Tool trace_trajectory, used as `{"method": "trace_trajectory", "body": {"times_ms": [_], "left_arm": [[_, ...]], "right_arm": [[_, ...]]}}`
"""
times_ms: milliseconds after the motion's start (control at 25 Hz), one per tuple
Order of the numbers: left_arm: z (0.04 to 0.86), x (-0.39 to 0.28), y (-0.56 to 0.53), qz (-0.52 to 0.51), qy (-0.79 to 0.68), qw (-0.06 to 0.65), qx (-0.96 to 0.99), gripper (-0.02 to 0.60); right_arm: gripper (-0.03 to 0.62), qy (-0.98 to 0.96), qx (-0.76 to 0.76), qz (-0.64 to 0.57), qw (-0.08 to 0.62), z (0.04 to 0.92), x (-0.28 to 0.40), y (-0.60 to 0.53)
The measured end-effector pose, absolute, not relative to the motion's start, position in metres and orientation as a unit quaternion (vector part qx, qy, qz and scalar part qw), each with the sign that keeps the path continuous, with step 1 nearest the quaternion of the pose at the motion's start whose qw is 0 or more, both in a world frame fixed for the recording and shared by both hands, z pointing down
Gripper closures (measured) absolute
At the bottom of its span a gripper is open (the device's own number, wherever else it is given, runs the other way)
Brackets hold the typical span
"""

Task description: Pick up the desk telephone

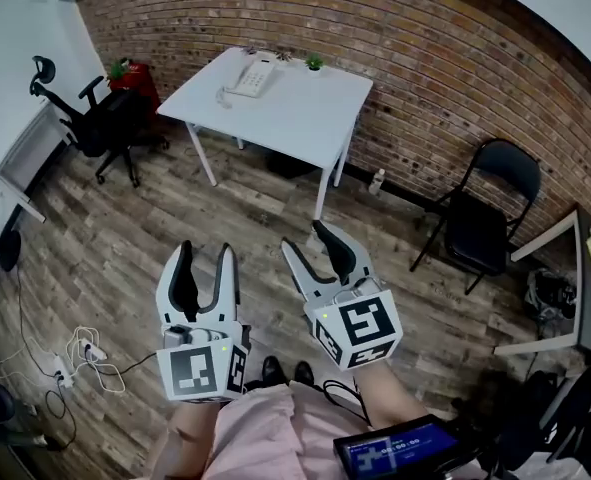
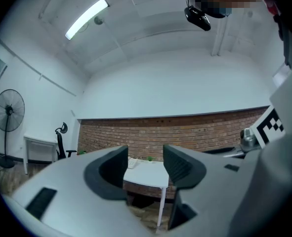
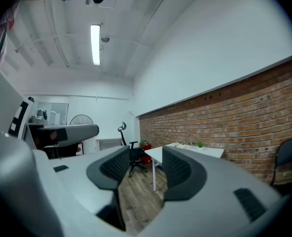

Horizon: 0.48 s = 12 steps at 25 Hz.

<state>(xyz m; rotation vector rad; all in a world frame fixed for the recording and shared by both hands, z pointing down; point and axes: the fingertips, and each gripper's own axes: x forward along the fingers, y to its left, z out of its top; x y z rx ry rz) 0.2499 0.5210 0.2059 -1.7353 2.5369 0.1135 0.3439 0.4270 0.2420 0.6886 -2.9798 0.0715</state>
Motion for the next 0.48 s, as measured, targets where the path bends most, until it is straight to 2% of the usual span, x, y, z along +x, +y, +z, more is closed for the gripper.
{"method": "trace_trajectory", "body": {"times_ms": [480], "left_arm": [[0.225,0.250,0.507,0.031,0.843,0.020,-0.537,0.351]], "right_arm": [[0.382,-0.973,0.224,0.006,0.058,0.257,0.348,0.393]]}}
